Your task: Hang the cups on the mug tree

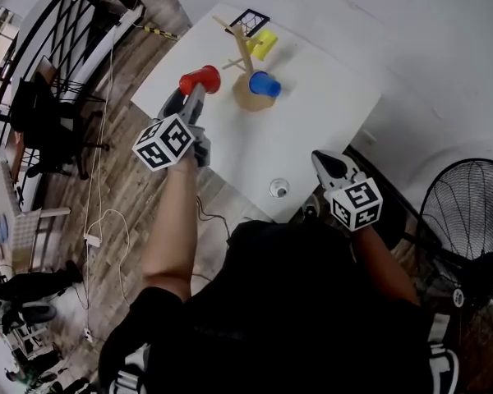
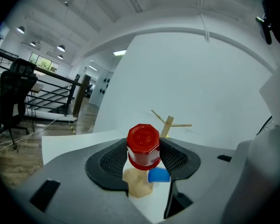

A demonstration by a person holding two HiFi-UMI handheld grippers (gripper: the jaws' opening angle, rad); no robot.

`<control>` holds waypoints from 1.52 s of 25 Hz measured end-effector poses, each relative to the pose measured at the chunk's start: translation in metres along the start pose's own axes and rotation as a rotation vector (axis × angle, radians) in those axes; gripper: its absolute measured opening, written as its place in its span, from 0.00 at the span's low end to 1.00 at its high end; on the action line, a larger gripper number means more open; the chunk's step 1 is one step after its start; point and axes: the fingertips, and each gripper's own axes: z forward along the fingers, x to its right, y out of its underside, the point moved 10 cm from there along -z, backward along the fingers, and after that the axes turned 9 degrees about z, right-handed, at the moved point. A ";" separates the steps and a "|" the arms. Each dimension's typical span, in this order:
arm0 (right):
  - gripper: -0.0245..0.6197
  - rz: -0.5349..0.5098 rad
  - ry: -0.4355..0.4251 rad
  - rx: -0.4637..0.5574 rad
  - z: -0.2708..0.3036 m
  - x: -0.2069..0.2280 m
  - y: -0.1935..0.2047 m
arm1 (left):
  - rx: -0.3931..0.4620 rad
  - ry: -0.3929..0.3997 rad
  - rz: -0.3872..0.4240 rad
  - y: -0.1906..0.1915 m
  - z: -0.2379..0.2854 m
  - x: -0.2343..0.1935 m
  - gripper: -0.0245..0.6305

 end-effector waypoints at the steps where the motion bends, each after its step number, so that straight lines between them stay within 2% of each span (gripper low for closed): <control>1: 0.05 -0.002 -0.001 0.002 -0.001 0.001 -0.001 | 0.002 -0.002 -0.007 -0.001 0.002 0.000 0.39; 9: 0.05 0.006 0.024 0.003 -0.013 0.014 0.003 | -0.013 -0.008 -0.014 0.011 0.027 0.016 0.38; 23: 0.05 0.038 0.066 0.005 -0.032 0.026 0.002 | -0.125 -0.002 0.058 0.028 0.076 0.032 0.39; 28: 0.05 0.039 0.068 0.005 -0.033 0.024 0.006 | -0.179 0.019 0.055 0.037 0.077 0.032 0.42; 38: 0.05 0.014 0.048 0.009 -0.029 0.007 0.003 | -0.195 0.039 0.056 0.044 0.058 0.025 0.44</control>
